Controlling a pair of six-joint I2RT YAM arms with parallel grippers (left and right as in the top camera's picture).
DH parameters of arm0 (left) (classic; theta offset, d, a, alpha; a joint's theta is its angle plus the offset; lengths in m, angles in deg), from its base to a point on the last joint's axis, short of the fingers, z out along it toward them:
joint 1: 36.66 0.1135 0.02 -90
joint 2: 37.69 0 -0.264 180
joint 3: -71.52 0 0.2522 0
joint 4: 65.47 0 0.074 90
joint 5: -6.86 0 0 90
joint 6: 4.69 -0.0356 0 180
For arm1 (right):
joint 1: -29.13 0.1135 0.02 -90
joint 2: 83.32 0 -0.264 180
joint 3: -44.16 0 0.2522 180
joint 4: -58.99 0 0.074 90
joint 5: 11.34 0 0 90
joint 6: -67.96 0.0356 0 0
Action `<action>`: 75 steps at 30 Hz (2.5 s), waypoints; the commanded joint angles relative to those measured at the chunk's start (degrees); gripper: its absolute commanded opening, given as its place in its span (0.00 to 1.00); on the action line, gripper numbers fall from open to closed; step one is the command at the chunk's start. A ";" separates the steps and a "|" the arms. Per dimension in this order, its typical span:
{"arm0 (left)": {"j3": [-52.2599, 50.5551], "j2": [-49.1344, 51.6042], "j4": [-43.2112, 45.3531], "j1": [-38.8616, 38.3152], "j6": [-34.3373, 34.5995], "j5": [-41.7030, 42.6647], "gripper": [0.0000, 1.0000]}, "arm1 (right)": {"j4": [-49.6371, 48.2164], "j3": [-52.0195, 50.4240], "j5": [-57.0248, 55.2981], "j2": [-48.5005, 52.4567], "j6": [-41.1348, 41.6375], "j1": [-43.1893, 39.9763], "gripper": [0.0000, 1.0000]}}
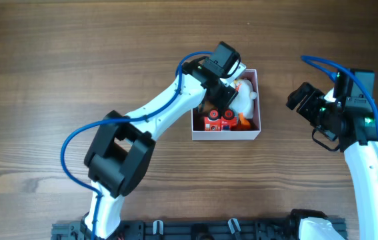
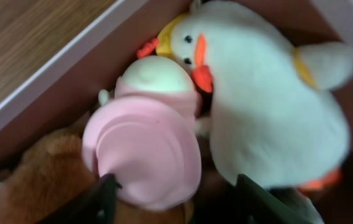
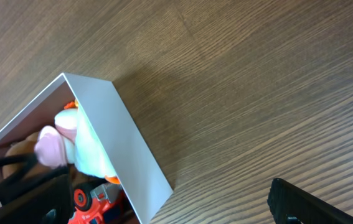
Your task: Pack container
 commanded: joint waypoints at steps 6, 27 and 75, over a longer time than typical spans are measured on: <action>3.82 -26.43 -17.55 4.90 6.97 -4.57 0.68 | -0.13 0.50 0.70 0.22 0.61 -0.13 1.00; 3.82 -35.23 -37.88 32.59 17.92 -11.37 1.00 | -0.15 0.50 0.70 0.22 0.59 -0.13 1.00; 3.82 -35.23 -37.88 32.59 17.94 -11.37 1.00 | -18.43 -36.39 14.03 -56.54 -38.88 -0.11 0.99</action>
